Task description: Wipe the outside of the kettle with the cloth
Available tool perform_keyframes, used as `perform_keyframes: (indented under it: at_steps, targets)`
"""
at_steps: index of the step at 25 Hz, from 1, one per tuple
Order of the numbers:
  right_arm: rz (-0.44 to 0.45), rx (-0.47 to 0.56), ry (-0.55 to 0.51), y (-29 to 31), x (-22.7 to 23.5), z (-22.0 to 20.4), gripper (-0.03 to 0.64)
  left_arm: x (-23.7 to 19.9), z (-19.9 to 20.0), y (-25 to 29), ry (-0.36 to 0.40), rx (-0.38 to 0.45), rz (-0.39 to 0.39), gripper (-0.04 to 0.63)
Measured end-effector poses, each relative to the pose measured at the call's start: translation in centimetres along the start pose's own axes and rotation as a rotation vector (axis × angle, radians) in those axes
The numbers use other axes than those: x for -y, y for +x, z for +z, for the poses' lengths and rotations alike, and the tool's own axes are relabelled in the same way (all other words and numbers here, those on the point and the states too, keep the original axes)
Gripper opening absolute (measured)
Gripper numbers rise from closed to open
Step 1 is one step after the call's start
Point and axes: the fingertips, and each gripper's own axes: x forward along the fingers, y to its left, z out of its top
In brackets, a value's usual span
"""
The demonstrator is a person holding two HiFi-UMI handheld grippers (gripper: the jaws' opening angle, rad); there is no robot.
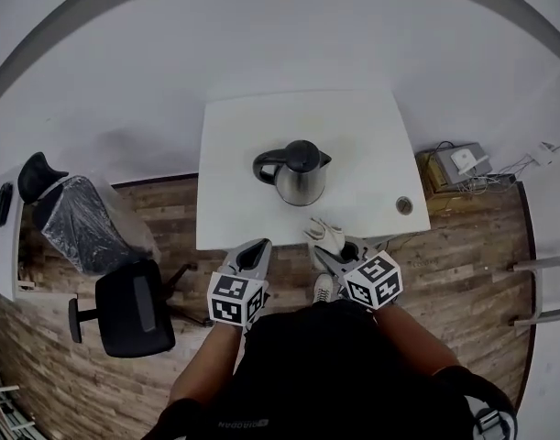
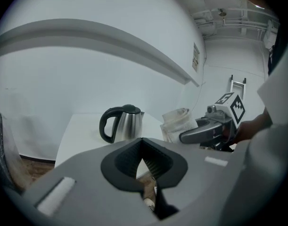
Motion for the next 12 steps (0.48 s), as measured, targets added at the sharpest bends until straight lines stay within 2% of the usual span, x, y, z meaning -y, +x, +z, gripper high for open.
perform_keyframes:
  at_steps: [3, 6, 9, 12]
  targets:
    - [0.011, -0.031, -0.131, -0.1, 3.9, 1.3, 0.098, 0.3, 2.1, 3.2, -0.012, 0.010, 0.051, 0.008]
    - [0.038, -0.048, -0.157, 0.8, 6.3, 1.7, 0.098, 0.6, 2.4, 4.9, -0.013, -0.005, 0.071, 0.008]
    - [0.041, -0.077, -0.216, 1.8, 7.0, 2.2, 0.098, -0.4, 1.8, 5.4, -0.007, -0.034, 0.088, 0.008]
    - [-0.013, -0.130, -0.365, 3.1, 6.9, 3.7, 0.098, -2.0, 1.7, 6.0, -0.016, -0.046, 0.072, 0.008]
